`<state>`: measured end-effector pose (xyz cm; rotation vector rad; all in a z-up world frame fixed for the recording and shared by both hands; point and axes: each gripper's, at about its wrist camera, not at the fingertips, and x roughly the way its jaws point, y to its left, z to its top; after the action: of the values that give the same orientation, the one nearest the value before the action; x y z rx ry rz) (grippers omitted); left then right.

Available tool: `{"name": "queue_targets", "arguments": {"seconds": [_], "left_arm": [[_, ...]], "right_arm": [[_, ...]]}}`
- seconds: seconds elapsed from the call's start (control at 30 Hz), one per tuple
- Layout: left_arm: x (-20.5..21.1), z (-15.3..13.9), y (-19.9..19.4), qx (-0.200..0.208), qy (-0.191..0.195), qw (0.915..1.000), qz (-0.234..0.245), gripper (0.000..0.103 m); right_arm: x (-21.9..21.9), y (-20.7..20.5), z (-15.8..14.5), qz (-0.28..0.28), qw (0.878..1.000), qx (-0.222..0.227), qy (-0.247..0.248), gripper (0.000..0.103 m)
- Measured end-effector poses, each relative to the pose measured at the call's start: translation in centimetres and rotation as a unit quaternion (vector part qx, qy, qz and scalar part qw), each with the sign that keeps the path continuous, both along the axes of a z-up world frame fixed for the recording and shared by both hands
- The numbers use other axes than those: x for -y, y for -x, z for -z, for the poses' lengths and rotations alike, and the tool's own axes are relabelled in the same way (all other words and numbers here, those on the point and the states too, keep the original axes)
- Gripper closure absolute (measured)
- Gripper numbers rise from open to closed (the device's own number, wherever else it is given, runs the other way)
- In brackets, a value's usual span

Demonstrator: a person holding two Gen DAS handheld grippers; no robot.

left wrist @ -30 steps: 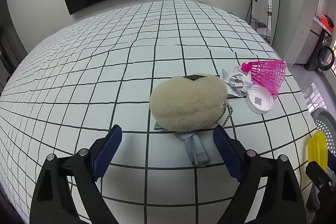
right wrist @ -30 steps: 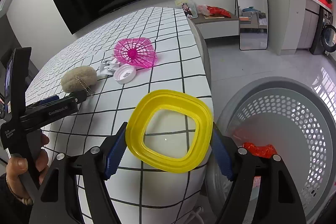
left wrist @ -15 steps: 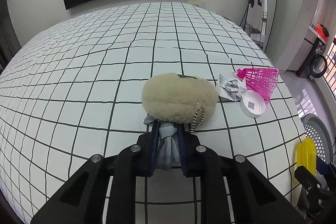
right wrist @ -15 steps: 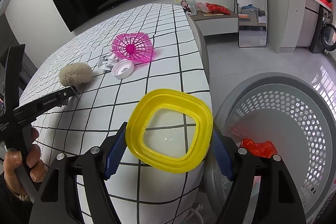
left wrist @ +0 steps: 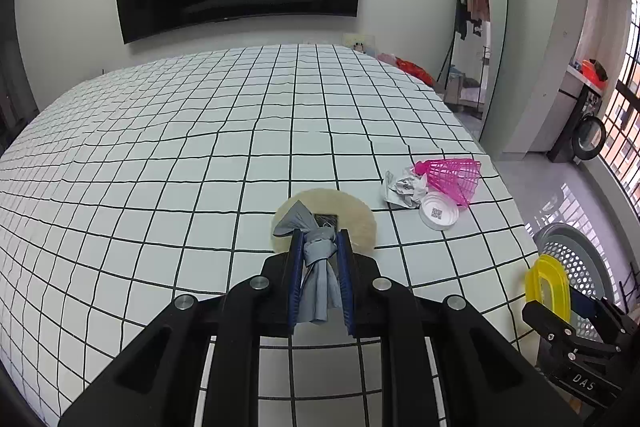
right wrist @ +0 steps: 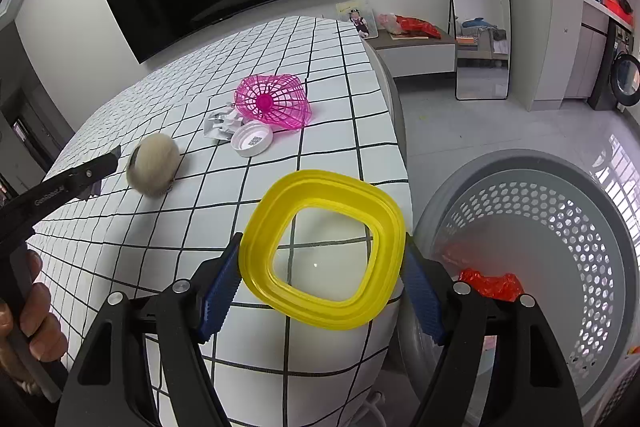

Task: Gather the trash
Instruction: 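Grasp the grey cloth strip beside the beige pouch with the left gripper, then carry the grey cloth and yellow ring over the basket and open both grippers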

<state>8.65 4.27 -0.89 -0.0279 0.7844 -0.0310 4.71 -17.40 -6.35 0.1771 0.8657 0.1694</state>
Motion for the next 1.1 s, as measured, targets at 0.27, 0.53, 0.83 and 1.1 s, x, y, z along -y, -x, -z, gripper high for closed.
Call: {"name": "queue_targets", "arguments": {"seconds": [0.27, 0.53, 0.83, 1.1], "left_arm": [[1.8, -0.5, 1.4, 0.013, 0.0, 0.9995, 0.029, 0.086], [6.4, -0.2, 2.2, 0.013, 0.006, 0.996, 0.088, 0.086], [13.7, 0.8, 3.1, -0.001, 0.003, 0.9852, 0.172, 0.086], [19.6, 1.6, 4.4, -0.012, -0.009, 0.9729, 0.231, 0.086]], "right_arm": [[0.2, 1.2, -0.4, 0.006, 1.0, 0.007, 0.001, 0.031], [2.5, 3.2, -0.7, 0.033, 0.999, 0.009, 0.004, 0.031], [7.9, 5.7, -0.5, 0.096, 0.995, 0.009, 0.001, 0.031], [12.1, 7.5, 0.2, 0.136, 0.991, 0.006, -0.007, 0.031]]}}
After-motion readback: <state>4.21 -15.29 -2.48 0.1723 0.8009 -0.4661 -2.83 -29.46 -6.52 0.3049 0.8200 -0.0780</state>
